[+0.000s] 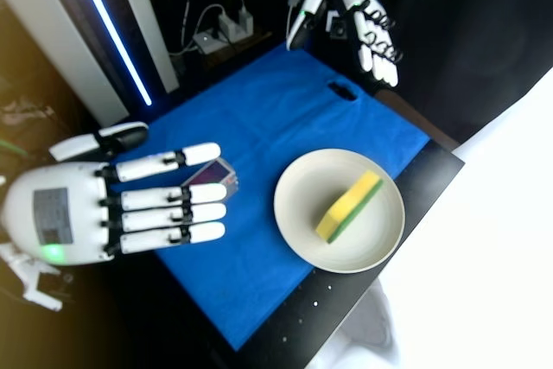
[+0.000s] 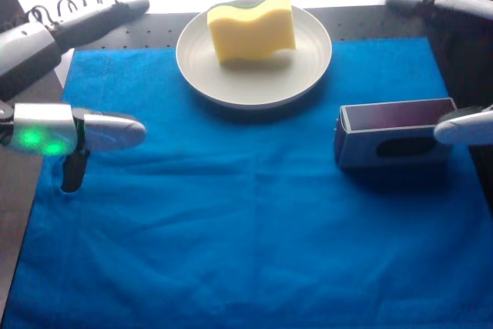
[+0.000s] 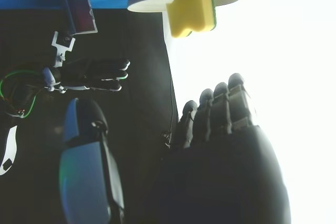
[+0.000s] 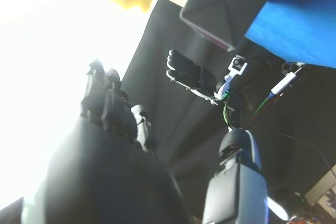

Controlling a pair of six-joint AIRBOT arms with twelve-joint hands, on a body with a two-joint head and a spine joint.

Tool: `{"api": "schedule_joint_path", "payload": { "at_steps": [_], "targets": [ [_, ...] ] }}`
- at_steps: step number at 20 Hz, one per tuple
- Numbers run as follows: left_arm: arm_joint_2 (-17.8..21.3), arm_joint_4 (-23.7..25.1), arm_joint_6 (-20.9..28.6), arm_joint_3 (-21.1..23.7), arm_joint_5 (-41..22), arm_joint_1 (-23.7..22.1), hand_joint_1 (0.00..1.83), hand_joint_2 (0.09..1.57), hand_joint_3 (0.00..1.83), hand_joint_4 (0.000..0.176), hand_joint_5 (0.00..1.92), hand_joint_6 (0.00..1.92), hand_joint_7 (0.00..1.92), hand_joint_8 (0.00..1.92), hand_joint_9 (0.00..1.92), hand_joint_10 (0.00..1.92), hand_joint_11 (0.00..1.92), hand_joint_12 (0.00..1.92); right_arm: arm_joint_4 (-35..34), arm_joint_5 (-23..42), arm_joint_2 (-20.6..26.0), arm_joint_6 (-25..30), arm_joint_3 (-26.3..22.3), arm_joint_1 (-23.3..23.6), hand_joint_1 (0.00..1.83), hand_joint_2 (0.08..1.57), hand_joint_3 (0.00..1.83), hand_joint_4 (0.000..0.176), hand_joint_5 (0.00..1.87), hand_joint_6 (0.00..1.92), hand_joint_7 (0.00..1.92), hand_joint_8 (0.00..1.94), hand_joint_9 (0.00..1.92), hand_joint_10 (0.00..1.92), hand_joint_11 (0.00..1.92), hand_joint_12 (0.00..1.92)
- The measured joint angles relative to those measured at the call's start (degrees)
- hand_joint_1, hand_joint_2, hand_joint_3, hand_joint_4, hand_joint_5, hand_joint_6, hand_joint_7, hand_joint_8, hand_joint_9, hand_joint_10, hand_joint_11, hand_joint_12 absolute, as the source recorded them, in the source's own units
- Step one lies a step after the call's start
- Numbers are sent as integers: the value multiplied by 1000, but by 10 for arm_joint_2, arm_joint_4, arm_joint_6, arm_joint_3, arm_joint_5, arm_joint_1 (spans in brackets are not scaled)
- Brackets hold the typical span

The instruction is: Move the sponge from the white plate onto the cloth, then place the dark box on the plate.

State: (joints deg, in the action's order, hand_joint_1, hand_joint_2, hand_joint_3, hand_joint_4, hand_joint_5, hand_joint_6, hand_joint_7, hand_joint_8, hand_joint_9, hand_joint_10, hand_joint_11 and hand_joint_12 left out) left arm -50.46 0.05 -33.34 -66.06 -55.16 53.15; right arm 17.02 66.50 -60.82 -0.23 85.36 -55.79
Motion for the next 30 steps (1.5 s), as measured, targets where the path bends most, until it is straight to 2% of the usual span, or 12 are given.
{"api": "schedule_joint_path", "payload": {
  "at_steps": [3, 5, 7, 12, 14, 17, 19, 22, 25, 26, 27, 30],
  "targets": [
    [-12, 15, 0, -21, 23, -36, 639, 1054, 0, 42, 280, 6, 243, 2, 216, 8, 0, 631, 9, -2, -1, 1, 0, 0, 795, 1027, 1, 140, 248, 3, 178, 1, 102, 1, 9, 194],
    [-39, 39, 0, -54, 57, -89, 635, 1061, 1, 52, 288, 6, 242, 0, 246, 16, 0, 647, 9, -2, -2, 2, 3, 0, 806, 1017, 0, 137, 239, 2, 174, 4, 105, 3, 27, 181],
    [-87, 68, 1, -103, 113, -167, 654, 1062, 0, 115, 258, 0, 201, 0, 249, 9, 0, 625, 8, -4, -3, 2, 4, 0, 811, 1020, 0, 123, 254, 7, 180, 5, 102, 1, 10, 167],
    [-195, 127, 2, -208, 236, -258, 709, 1023, 0, 126, 371, 3, 315, 4, 319, 5, 0, 730, 22, -7, -14, 6, 15, 0, 783, 1028, 0, 123, 267, 6, 193, 6, 111, 10, 62, 161],
    [-241, 141, 1, -261, 311, -276, 761, 1011, 0, 156, 391, 4, 376, 10, 350, 8, 0, 649, 22, -7, -14, 6, 17, 0, 831, 1033, 1, 130, 268, 3, 186, 1, 105, 4, 47, 148],
    [-297, 171, 1, -326, 379, -296, 738, 1004, 0, 125, 425, 5, 417, 7, 434, 13, 27, 981, 28, -5, -19, 7, 22, 0, 792, 1059, 10, 144, 260, 0, 198, 5, 102, 3, 8, 124],
    [-327, 185, 1, -353, 412, -300, 796, 989, 0, 61, 489, 3, 500, 4, 484, 7, 77, 912, 32, -5, -21, 8, 26, 0, 754, 1077, 12, 134, 262, 1, 199, 3, 108, 4, 20, 123],
    [-348, 193, 2, -370, 433, -300, 881, 1033, 0, 26, 543, 0, 607, 0, 602, 5, 240, 673, 38, -6, -24, 9, 29, 6, 714, 1078, 8, 142, 265, 1, 212, 6, 119, 6, 36, 124],
    [-355, 198, 2, -384, 436, -302, 957, 1157, 2, 39, 684, 10, 767, 20, 753, 32, 127, 1142, 38, -4, -24, 9, 29, 7, 731, 1085, 4, 166, 251, 1, 192, 0, 98, 1, 23, 110],
    [-358, 198, 2, -391, 439, -302, 1154, 1162, 0, 0, 856, 779, 876, 985, 871, 85, 134, 1286, 38, -4, -25, 9, 30, 7, 805, 1076, 0, 174, 254, 2, 190, 1, 109, 6, 61, 123],
    [-359, 198, 1, -392, 444, -302, 1186, 1184, 0, 0, 860, 979, 836, 1293, 854, 293, 121, 1405, 39, -4, -26, 9, 32, 7, 837, 1074, 0, 175, 253, 1, 187, 0, 111, 5, 63, 121],
    [-356, 198, 9, -386, 440, -302, 1232, 1188, 2, 0, 890, 880, 820, 1480, 711, 1193, 347, 1574, 39, -4, -28, 9, 32, 7, 824, 1082, 1, 160, 265, 4, 199, 2, 121, 4, 66, 107]
  ]
}}
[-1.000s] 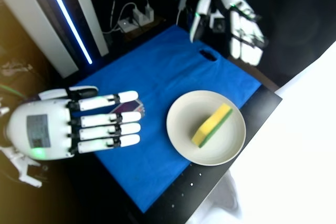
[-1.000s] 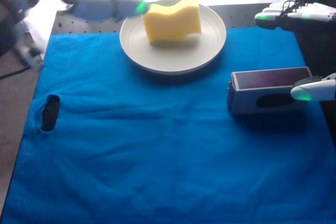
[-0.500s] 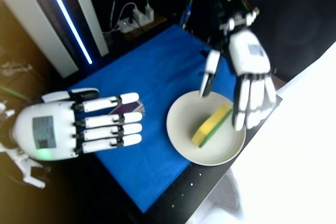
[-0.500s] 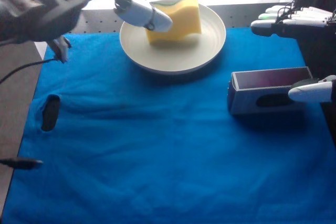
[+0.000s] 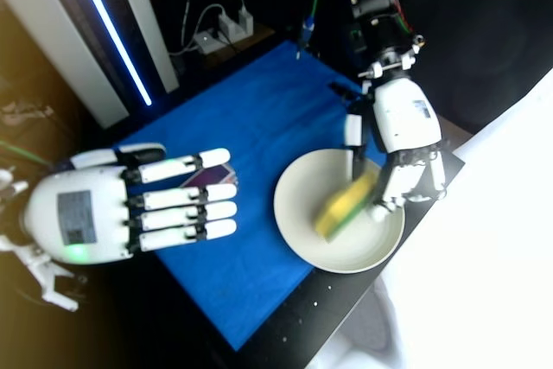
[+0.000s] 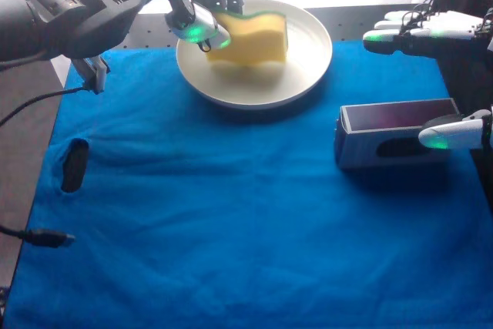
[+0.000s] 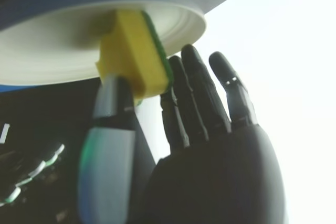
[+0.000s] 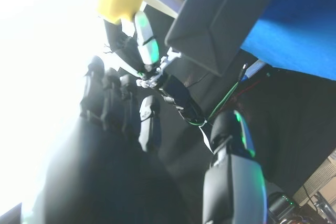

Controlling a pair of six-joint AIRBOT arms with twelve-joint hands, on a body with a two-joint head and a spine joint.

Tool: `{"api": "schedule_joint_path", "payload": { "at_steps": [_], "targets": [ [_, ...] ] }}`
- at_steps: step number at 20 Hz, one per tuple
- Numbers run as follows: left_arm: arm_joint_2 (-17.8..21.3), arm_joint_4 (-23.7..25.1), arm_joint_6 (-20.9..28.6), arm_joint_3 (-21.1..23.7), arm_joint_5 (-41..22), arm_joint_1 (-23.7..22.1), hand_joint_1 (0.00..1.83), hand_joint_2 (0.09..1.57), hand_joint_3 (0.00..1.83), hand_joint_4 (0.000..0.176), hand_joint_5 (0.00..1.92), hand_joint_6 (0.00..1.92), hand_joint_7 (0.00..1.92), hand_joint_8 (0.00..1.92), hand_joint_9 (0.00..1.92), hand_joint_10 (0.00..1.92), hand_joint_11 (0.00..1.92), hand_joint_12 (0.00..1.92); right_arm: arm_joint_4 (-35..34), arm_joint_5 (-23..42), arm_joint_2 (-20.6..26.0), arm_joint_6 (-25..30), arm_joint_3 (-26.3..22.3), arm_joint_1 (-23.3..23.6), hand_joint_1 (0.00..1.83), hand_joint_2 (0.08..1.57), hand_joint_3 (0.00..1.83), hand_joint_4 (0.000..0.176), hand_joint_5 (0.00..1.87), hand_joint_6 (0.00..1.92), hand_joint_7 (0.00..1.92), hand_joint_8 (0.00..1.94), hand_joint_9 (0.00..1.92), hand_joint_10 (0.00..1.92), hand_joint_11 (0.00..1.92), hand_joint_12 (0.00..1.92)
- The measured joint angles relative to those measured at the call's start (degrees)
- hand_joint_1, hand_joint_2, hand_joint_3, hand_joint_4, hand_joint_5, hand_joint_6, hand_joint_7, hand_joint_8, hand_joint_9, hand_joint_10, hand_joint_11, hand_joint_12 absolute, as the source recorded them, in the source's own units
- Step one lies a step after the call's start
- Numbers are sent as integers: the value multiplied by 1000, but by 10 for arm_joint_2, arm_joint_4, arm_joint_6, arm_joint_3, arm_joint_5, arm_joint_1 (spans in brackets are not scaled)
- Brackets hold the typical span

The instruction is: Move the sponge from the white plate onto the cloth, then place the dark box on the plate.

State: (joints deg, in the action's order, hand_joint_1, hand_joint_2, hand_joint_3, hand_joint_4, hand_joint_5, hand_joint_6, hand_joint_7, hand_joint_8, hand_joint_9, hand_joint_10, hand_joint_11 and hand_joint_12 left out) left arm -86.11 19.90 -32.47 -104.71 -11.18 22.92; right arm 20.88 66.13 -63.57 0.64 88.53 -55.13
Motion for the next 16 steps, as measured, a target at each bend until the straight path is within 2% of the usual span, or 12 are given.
{"api": "schedule_joint_path", "payload": {
  "at_steps": [2, 3, 6, 7, 8, 9, 10, 11, 12, 13, 15, 16],
  "targets": [
    [24, -4, 4, 37, -31, 0, 1237, 1181, 0, 0, 944, 802, 797, 1500, 608, 1317, 407, 1606, 1, -1, 0, 1, 0, 0, 843, 1093, 5, 149, 277, 6, 201, 2, 129, 6, 80, 110],
    [38, -5, 4, 57, -49, 0, 1220, 1167, 2, 0, 936, 883, 840, 1381, 624, 1136, 284, 1529, 2, 0, 0, 5, 0, 0, 848, 1097, 6, 149, 270, 3, 184, 0, 118, 0, 84, 110],
    [109, -12, 4, 134, -124, 5, 1238, 1130, 0, 0, 1011, 758, 918, 1265, 816, 1156, 614, 1666, 1, -1, 0, 19, -3, 0, 779, 1109, 8, 160, 258, 0, 199, 5, 116, 0, 61, 92],
    [155, -17, 5, 180, -170, 17, 1216, 1150, 3, 0, 976, 860, 858, 1309, 717, 1065, 392, 1629, -1, -1, 0, 21, -6, 0, 751, 1114, 7, 138, 258, 0, 209, 6, 130, 4, 78, 96],
    [189, -16, 5, 214, -200, 30, 1180, 1186, 0, 10, 893, 1072, 800, 1314, 605, 1021, 184, 1665, -1, -1, 0, 21, -8, 0, 742, 1112, 5, 133, 264, 3, 216, 8, 137, 7, 75, 93],
    [220, -14, 5, 242, -222, 47, 1181, 1185, 0, 21, 886, 1139, 803, 1256, 617, 869, 243, 1563, -5, -2, 0, 21, -13, 0, 742, 1112, 5, 133, 276, 8, 223, 9, 146, 10, 81, 93],
    [249, -14, 4, 273, -243, 65, 1199, 1154, 0, 23, 944, 1065, 870, 1141, 724, 759, 399, 1387, -8, -2, 0, 22, -19, 0, 780, 1107, 1, 126, 294, 11, 222, 7, 146, 8, 111, 102],
    [271, -14, 4, 294, -259, 82, 1215, 1155, 0, 0, 1022, 893, 789, 1303, 709, 780, 391, 1474, -8, -1, 0, 21, -23, 0, 808, 1088, 0, 128, 313, 13, 224, 5, 148, 6, 141, 110],
    [300, -13, 3, 323, -277, 106, 1236, 1134, 2, 0, 1096, 721, 806, 1332, 748, 875, 465, 1512, -3, 0, 0, 22, -28, 0, 816, 1080, 0, 132, 319, 12, 226, 4, 150, 5, 170, 118],
    [324, -14, 3, 348, -291, 132, 1259, 1106, 0, 0, 1127, 586, 920, 1264, 831, 984, 615, 1513, 0, 0, 0, 21, -28, 0, 847, 1078, 0, 119, 317, 8, 212, 1, 140, 1, 178, 119],
    [352, -14, 4, 382, -301, 182, 1262, 1091, 0, 0, 1087, 640, 1003, 1159, 864, 1055, 636, 1542, -5, -3, 1, 21, -29, 0, 803, 1081, 0, 140, 308, 2, 204, 2, 142, 4, 198, 122],
    [353, -17, 3, 391, -301, 200, 1275, 1070, 0, 0, 1156, 506, 1035, 1115, 971, 1054, 836, 1486, -7, -3, 3, 21, -30, 0, 818, 1087, 0, 138, 313, 4, 200, 0, 129, 0, 181, 112]
  ]
}}
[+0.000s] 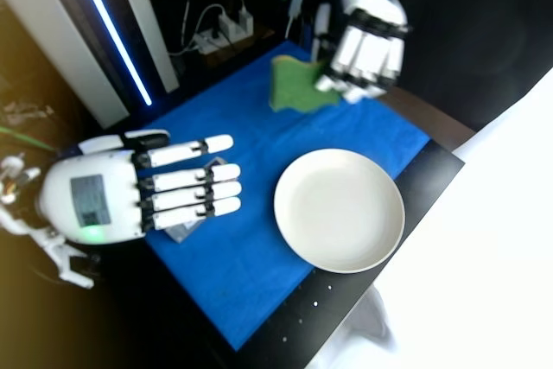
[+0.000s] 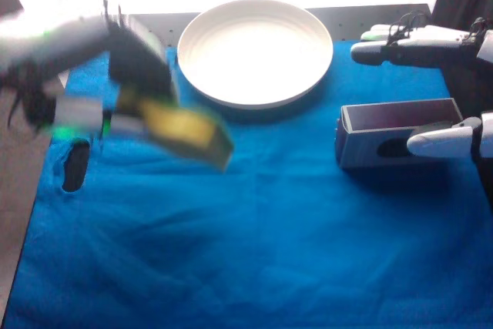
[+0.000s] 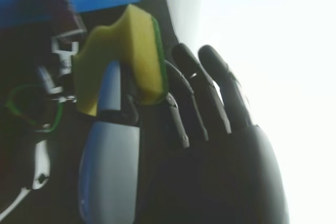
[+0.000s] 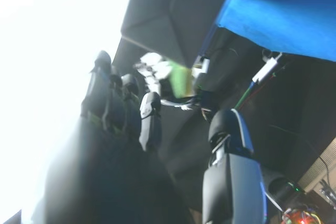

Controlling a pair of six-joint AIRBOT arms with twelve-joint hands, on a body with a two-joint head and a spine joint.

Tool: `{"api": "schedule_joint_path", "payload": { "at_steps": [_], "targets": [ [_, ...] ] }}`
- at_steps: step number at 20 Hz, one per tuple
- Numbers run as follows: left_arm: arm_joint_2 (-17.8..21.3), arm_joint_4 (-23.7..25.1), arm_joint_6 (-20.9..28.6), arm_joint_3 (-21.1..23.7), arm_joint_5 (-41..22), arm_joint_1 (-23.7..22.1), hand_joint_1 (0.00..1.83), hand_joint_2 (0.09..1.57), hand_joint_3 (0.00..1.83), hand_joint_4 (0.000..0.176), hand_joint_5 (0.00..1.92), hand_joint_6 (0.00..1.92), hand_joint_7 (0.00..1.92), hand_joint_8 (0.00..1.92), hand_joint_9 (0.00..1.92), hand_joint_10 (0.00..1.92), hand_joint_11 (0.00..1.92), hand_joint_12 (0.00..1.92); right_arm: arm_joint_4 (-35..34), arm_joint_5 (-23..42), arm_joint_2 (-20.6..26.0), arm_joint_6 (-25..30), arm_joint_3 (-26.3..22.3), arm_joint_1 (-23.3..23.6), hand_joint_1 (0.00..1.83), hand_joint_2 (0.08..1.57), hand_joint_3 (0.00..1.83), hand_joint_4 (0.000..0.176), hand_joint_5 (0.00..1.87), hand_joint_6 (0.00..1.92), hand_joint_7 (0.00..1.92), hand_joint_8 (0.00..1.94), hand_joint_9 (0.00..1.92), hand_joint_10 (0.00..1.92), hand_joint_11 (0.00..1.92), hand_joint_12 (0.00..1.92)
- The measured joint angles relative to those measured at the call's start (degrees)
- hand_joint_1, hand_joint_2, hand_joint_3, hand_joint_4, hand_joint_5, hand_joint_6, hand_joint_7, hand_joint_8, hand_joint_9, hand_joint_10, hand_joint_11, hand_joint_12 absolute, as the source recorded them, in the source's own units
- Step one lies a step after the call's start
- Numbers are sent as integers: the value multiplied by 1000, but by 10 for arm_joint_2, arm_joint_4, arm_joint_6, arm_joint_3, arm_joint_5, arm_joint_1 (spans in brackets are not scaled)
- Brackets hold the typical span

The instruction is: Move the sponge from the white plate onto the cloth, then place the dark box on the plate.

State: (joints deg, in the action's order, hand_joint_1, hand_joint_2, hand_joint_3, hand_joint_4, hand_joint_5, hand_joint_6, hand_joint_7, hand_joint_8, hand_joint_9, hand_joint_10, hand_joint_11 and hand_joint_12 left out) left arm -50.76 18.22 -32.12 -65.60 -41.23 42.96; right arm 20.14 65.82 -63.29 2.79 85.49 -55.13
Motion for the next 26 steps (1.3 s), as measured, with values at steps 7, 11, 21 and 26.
{"api": "schedule_joint_path", "payload": {
  "at_steps": [7, 11, 21, 26],
  "targets": [
    [-14, -22, 0, 3, 17, 33, 1377, 1111, 0, 0, 1021, 748, 958, 1088, 864, 1272, 724, 1222, 2, 3, 0, 0, -3, 0, 650, 1077, 0, 171, 300, 0, 243, 7, 183, 11, 227, 106],
    [-16, -19, 0, 3, 34, 39, 1134, 1025, 0, 0, 842, 391, 811, 437, 745, 582, 524, 1091, 3, 8, 1, 0, -5, 0, 638, 1044, 0, 144, 289, 0, 216, 0, 142, 0, 142, 59],
    [5, -35, -3, 14, 15, 46, 796, 821, 0, 0, 399, 2, 517, 1, 589, 76, 237, 904, 7, 12, 3, 0, -12, 0, 689, 866, 0, 166, 128, 0, 89, 0, 0, 0, 0, 0],
    [38, -75, -50, 48, -39, 66, 748, 813, 6, 78, 315, 0, 506, 0, 591, 12, 305, 803, 10, 14, 3, 0, 5, 0, 594, 849, 0, 165, 157, 12, 90, 3, 0, 0, 0, 0]
  ]
}}
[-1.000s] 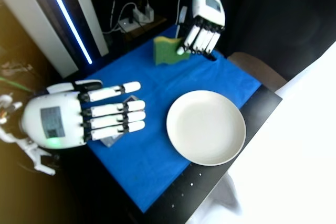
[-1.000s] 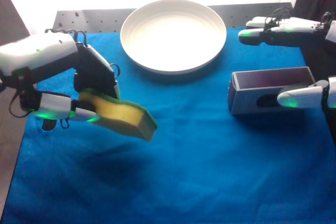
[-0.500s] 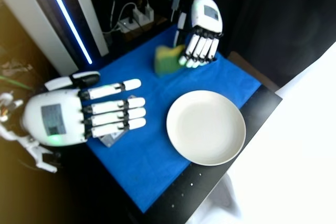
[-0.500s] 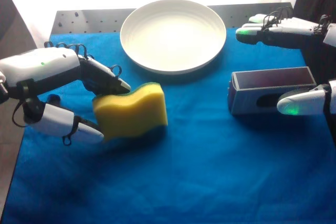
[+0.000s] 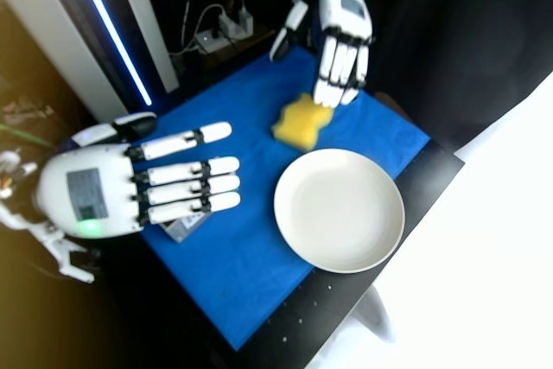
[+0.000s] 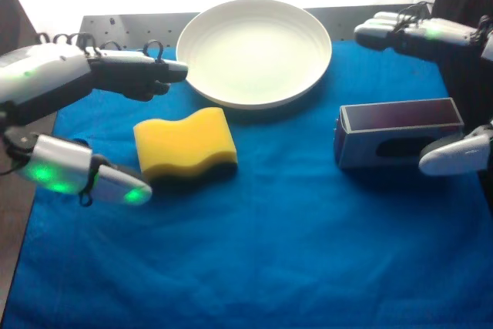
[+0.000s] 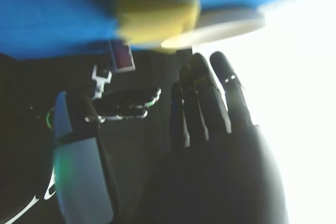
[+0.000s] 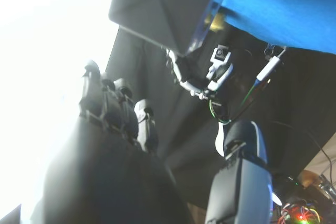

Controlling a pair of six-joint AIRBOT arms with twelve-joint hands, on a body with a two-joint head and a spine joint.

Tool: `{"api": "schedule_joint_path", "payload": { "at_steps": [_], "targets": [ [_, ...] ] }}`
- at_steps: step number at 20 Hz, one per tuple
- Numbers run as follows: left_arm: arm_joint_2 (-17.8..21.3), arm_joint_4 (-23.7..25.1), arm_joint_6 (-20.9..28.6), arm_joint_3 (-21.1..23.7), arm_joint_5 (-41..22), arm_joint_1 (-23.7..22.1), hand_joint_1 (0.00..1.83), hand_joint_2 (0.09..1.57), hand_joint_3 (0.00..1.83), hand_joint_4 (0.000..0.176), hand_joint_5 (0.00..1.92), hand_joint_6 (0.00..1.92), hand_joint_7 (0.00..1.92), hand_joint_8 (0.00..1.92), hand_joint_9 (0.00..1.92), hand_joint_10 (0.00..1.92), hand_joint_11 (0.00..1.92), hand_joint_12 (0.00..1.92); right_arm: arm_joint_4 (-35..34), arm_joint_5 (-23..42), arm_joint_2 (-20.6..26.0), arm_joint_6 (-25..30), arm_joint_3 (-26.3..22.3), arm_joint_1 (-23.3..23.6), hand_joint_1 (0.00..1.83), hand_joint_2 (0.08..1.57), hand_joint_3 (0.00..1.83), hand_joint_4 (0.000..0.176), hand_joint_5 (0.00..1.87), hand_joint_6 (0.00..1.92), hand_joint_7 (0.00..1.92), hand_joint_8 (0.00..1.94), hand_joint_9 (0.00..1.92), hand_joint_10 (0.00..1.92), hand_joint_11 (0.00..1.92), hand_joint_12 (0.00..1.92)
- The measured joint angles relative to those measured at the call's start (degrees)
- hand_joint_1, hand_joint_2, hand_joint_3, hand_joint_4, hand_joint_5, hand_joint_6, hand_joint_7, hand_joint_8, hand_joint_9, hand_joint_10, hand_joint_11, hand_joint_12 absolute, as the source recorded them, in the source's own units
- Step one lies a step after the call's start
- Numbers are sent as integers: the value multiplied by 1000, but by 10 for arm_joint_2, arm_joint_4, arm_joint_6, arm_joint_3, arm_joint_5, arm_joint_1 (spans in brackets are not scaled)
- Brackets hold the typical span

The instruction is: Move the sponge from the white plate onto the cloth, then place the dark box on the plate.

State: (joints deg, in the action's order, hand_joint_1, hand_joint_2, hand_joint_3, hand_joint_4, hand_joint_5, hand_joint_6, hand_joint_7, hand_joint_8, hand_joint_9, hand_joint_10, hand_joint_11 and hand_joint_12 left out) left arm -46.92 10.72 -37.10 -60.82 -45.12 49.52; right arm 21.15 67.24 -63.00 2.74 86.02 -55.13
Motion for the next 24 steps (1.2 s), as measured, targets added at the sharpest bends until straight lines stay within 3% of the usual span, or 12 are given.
{"api": "schedule_joint_path", "payload": {
  "at_steps": [1, 2, 8, 10, 11, 15, 17, 18, 20, 21, 23, 24],
  "targets": [
    [5, -10, -7, 6, -12, 8, 667, 828, 10, 105, 279, 0, 419, 0, 483, 0, 180, 755, -1, -6, 0, 0, 7, 0, 612, 852, 0, 147, 193, 20, 100, 6, 34, 12, 43, 18],
    [8, -18, -11, 10, -21, 10, 675, 842, 1, 99, 295, 0, 435, 0, 488, 2, 130, 889, -2, -15, -1, 0, 13, 0, 619, 823, 0, 170, 234, 11, 116, 3, 74, 10, 88, 40],
    [8, -32, -20, 17, -66, 16, 822, 751, 0, 83, 283, 0, 446, 0, 528, 6, 44, 1367, 21, -68, -8, 0, 26, 0, 929, 845, 0, 153, 296, 10, 222, 13, 139, 18, 109, 53],
    [8, -47, -21, 19, -73, 30, 813, 747, 0, 100, 250, 0, 376, 0, 465, 0, 14, 1306, 33, -85, -10, 0, 30, 7, 1004, 841, 0, 140, 331, 6, 248, 5, 180, 11, 140, 75],
    [8, -53, -22, 20, -77, 37, 820, 763, 4, 130, 225, 0, 320, 0, 395, 0, 0, 1216, 40, -93, -13, 0, 30, 12, 972, 811, 0, 170, 399, 7, 303, 5, 241, 10, 191, 108],
    [8, -67, -22, 21, -91, 48, 830, 769, 0, 119, 216, 2, 280, 1, 385, 2, 0, 1138, 80, -123, -26, 3, 37, 29, 958, 889, 0, 91, 671, 10, 528, 10, 449, 4, 212, 430],
    [8, -70, -22, 22, -93, 48, 820, 770, 0, 129, 226, 3, 292, 3, 387, 5, 0, 1114, 73, -122, -31, 4, 42, 32, 1002, 910, 0, 0, 815, 9, 740, 9, 676, 20, 263, 785],
    [7, -69, -22, 23, -93, 48, 815, 768, 0, 136, 216, 0, 292, 3, 377, 0, 0, 1115, 69, -121, -31, 4, 43, 35, 963, 971, 1, 0, 919, 40, 857, 52, 832, 101, 397, 1084],
    [7, -68, -22, 23, -95, 51, 797, 765, 0, 140, 203, 2, 303, 3, 382, 2, 0, 1186, 70, -122, -32, 3, 46, 35, 1062, 1101, 8, 42, 975, 957, 853, 765, 688, 1177, 479, 1502],
    [7, -70, -22, 23, -95, 52, 823, 763, 0, 141, 212, 5, 313, 4, 392, 5, 0, 1174, 78, -132, -33, 7, 47, 35, 1178, 1145, 0, 0, 950, 943, 871, 1207, 689, 1314, 510, 1534],
    [7, -74, -22, 23, -96, 59, 820, 751, 0, 144, 194, 2, 314, 2, 413, 10, 0, 1117, 83, -134, -33, 2, 47, 39, 1231, 1144, 0, 0, 877, 998, 974, 1206, 822, 1216, 412, 609],
    [6, -75, -22, 24, -96, 60, 818, 743, 0, 154, 198, 3, 333, 6, 434, 14, 0, 1090, 83, -136, -33, 1, 47, 39, 1238, 1135, 0, 0, 898, 961, 993, 1179, 853, 1142, 558, 938]
  ]
}}
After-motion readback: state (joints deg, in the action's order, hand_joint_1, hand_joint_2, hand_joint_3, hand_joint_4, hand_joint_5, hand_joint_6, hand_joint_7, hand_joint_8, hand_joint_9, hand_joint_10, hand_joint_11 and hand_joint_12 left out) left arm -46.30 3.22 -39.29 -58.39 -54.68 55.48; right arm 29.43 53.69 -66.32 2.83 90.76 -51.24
